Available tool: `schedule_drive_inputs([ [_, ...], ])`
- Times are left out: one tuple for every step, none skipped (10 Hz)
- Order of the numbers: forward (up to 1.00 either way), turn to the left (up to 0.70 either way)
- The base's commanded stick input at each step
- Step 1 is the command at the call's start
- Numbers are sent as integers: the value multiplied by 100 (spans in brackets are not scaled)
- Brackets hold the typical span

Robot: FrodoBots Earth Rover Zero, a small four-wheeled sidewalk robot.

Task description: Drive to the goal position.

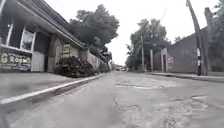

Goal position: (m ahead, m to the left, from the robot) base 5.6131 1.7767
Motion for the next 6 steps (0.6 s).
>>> schedule_drive_inputs([
  [100,-11],
  [100,-39],
  [100,-38],
  [100,-19],
  [100,0],
  [100,0],
])
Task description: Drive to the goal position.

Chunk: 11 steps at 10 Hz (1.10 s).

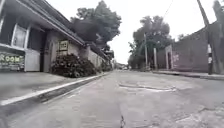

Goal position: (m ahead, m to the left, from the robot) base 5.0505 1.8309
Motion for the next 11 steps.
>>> schedule_drive_inputs([
  [100,0],
  [100,0],
  [100,-22],
  [100,-40],
  [100,-40],
  [100,-33],
  [100,-11],
  [100,0],
  [100,0],
  [100,-7],
  [100,-32],
])
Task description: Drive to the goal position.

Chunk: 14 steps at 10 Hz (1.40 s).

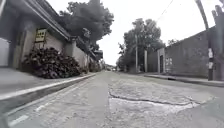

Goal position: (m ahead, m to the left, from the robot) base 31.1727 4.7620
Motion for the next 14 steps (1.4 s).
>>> schedule_drive_inputs([
  [100,-15],
  [100,-2],
  [100,0],
  [100,0],
  [100,0],
  [100,0],
  [100,0],
  [100,0],
  [100,0],
  [100,-1],
  [100,-25],
  [100,-34],
  [100,-37],
  [100,-17],
])
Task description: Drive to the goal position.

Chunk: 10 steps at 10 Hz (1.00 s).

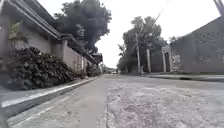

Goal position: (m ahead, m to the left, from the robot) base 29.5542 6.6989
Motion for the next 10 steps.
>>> schedule_drive_inputs([
  [100,0],
  [100,0],
  [100,0],
  [100,0],
  [100,0],
  [100,0],
  [100,0],
  [100,0],
  [100,0],
  [100,0],
])
